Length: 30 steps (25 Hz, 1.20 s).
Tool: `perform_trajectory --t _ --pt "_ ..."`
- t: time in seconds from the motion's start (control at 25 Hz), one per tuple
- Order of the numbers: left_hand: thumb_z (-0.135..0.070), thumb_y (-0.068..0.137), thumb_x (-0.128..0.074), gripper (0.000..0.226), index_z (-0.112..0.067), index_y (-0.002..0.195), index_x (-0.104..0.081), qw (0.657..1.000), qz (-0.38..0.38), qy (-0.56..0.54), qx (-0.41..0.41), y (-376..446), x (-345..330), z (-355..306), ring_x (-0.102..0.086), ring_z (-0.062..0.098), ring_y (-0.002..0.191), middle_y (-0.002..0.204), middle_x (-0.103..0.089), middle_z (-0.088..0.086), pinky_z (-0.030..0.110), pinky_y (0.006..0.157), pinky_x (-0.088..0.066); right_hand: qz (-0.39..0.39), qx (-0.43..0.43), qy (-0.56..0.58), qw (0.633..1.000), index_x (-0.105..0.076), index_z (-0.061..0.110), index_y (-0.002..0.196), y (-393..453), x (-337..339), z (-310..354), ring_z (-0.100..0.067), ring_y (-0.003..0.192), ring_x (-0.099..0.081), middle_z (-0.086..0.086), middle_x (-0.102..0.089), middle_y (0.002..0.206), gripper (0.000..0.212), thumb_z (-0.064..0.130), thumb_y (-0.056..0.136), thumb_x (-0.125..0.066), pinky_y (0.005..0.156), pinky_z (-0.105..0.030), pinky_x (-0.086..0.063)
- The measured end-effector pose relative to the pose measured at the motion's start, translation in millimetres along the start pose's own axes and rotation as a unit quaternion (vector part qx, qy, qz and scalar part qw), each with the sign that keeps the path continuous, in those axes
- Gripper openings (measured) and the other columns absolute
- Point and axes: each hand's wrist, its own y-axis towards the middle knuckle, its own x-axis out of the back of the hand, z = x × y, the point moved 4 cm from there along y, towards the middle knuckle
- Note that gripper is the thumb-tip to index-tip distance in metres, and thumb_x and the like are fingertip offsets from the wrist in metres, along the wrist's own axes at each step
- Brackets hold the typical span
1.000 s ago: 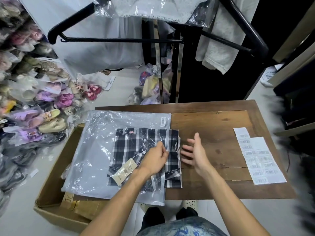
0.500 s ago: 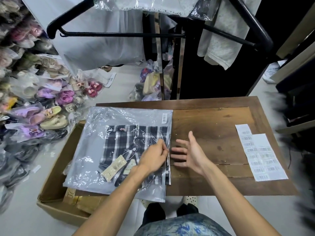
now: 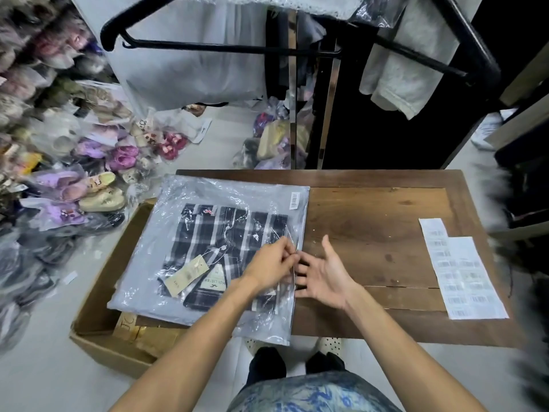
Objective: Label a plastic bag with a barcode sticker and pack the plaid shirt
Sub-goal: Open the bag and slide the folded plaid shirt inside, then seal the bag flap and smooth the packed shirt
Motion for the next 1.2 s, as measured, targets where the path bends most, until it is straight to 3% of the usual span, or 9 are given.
perform_trajectory --t 0.08,0.2,0.28,0.36,0.52,0.64,0.76,1.0,1.2 --pt "-0.033 0.096 -0.066 0.015 -0.019 0.093 -0.063 0.999 0.015 0.031 0.005 -0.7 11.6 6.0 -0.066 0.008 0.066 0.076 -0.070 -0.006 0.029 0.065 -0.055 0.001 0.004 0.044 0.999 -0.048 0.026 0.150 -3.3 9.0 2.7 -0.038 0.116 -0.065 -0.010 -0.064 0.142 0.102 0.094 0.082 -0.014 0.102 -0.065 -0.044" --pt "-0.041 0.098 -0.060 0.026 -0.018 0.087 -0.067 0.991 0.047 0.124 -0.004 -2.2 22.6 6.3 -0.058 0.005 0.057 0.068 -0.065 -0.008 0.024 0.057 -0.046 0.033 0.005 0.105 0.994 -0.046 0.026 0.153 -6.4 14.6 3.6 -0.048 0.143 -0.041 -0.013 -0.048 0.158 0.105 0.096 0.079 -0.022 0.111 -0.079 -0.028" --pt "-0.038 0.100 -0.055 0.024 -0.018 0.090 -0.064 0.986 0.049 0.154 -0.028 -3.8 20.8 -1.0 -0.064 0.017 0.070 0.080 -0.070 -0.002 0.030 0.065 -0.051 0.060 0.004 0.129 0.990 -0.042 0.026 0.156 -1.3 7.3 2.4 -0.046 0.134 -0.049 -0.015 -0.053 0.154 0.108 0.097 0.077 -0.022 0.109 -0.079 -0.031" --pt "-0.032 0.101 -0.052 0.019 -0.017 0.089 -0.055 0.986 0.050 0.150 -0.055 -6.9 13.1 -5.7 -0.065 0.027 0.086 0.097 -0.069 0.006 0.035 0.074 -0.051 0.089 0.008 0.148 0.985 -0.039 0.025 0.156 7.6 -3.7 0.2 -0.041 0.111 -0.064 -0.018 -0.066 0.127 0.110 0.098 0.075 -0.022 0.100 -0.072 -0.041" --pt "-0.030 0.103 -0.050 0.021 -0.016 0.088 -0.051 0.988 0.050 0.118 -0.082 -9.5 8.9 -0.7 -0.061 0.028 0.092 0.098 -0.061 0.003 0.032 0.075 -0.042 0.108 0.012 0.170 0.979 -0.048 0.021 0.152 27.2 -16.6 -4.6 -0.042 0.108 -0.064 -0.018 -0.063 0.113 0.112 0.098 0.075 -0.020 0.111 -0.082 -0.021" --pt "-0.031 0.104 -0.050 0.021 -0.017 0.088 -0.049 0.989 0.050 0.104 -0.087 -8.5 11.0 0.0 -0.060 0.026 0.091 0.093 -0.055 -0.002 0.029 0.074 -0.037 0.070 0.016 0.166 0.984 -0.051 0.021 0.147 33.6 -23.3 -2.2 -0.038 0.097 -0.071 -0.016 -0.073 0.099 0.108 0.097 0.078 -0.018 0.099 -0.075 -0.043" --pt "-0.033 0.103 -0.051 0.023 -0.017 0.087 -0.050 0.991 0.046 0.090 -0.082 -5.5 9.1 -1.4 -0.059 0.026 0.087 0.093 -0.062 0.006 0.033 0.074 -0.041 0.046 0.028 0.128 0.990 -0.052 0.022 0.148 31.5 -25.2 5.1 -0.039 0.101 -0.074 -0.016 -0.076 0.112 0.107 0.096 0.079 -0.018 0.096 -0.070 -0.047" --pt "-0.037 0.102 -0.052 0.028 -0.016 0.083 -0.054 0.993 0.066 0.050 -0.079 7.1 -8.1 -14.1 -0.056 0.021 0.073 0.080 -0.062 0.001 0.035 0.064 -0.041 0.008 0.080 0.128 0.989 -0.049 0.021 0.152 0.9 11.8 15.4 -0.038 0.087 -0.070 -0.018 -0.068 0.100 0.103 0.093 0.080 -0.031 0.093 -0.069 -0.049" --pt "-0.050 0.100 -0.048 0.032 -0.022 0.092 -0.060 0.994 0.017 0.089 -0.069 35.9 -13.6 -32.5 -0.068 0.020 0.080 0.082 -0.072 -0.004 0.035 0.071 -0.052 -0.054 0.138 0.088 0.985 -0.053 0.019 0.149 -24.3 36.7 22.1 -0.045 0.130 -0.060 -0.021 -0.059 0.146 0.095 0.088 0.085 -0.035 0.112 -0.069 -0.039"
